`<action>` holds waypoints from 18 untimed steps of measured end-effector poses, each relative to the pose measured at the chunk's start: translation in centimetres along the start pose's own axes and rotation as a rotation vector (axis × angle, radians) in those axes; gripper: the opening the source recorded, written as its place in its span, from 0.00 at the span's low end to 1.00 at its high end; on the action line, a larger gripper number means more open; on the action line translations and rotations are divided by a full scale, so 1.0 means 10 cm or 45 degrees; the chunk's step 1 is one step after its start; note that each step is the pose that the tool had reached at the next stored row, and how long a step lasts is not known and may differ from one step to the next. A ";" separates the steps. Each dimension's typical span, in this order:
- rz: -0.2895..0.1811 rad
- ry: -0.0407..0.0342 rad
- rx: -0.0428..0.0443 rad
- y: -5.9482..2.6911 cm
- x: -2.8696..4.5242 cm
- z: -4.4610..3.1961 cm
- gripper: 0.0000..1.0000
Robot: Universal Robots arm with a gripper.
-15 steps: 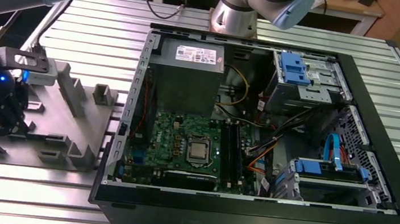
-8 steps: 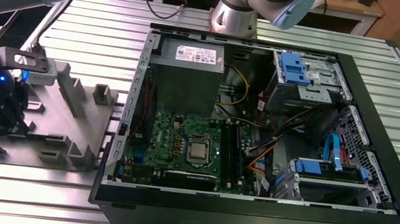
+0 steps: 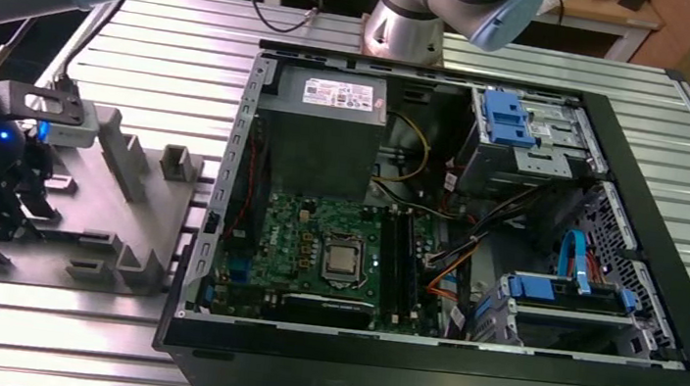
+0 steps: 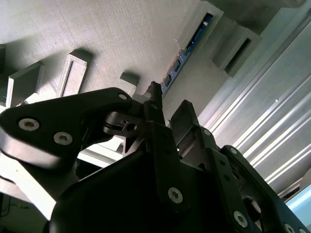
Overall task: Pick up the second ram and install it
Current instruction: 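Pick up the second ram and move it above second insertion slot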
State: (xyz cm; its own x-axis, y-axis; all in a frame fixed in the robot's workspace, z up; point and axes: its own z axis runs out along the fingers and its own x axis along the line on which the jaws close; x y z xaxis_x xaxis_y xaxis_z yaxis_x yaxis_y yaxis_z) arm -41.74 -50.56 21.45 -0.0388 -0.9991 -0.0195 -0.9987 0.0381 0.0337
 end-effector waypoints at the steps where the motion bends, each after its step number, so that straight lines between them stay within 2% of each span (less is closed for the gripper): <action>1: 0.000 -0.0001 0.000 0.000 0.000 0.001 0.33; 5: -0.032 0.0010 0.000 0.003 0.001 0.019 0.33; 18: -0.137 0.0043 -0.002 0.024 -0.007 0.153 0.33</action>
State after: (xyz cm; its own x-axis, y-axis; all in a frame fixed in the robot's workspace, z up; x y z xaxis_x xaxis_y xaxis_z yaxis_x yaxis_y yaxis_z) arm -42.03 -50.45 19.93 0.0686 -0.9974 -0.0198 -0.9970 -0.0692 0.0333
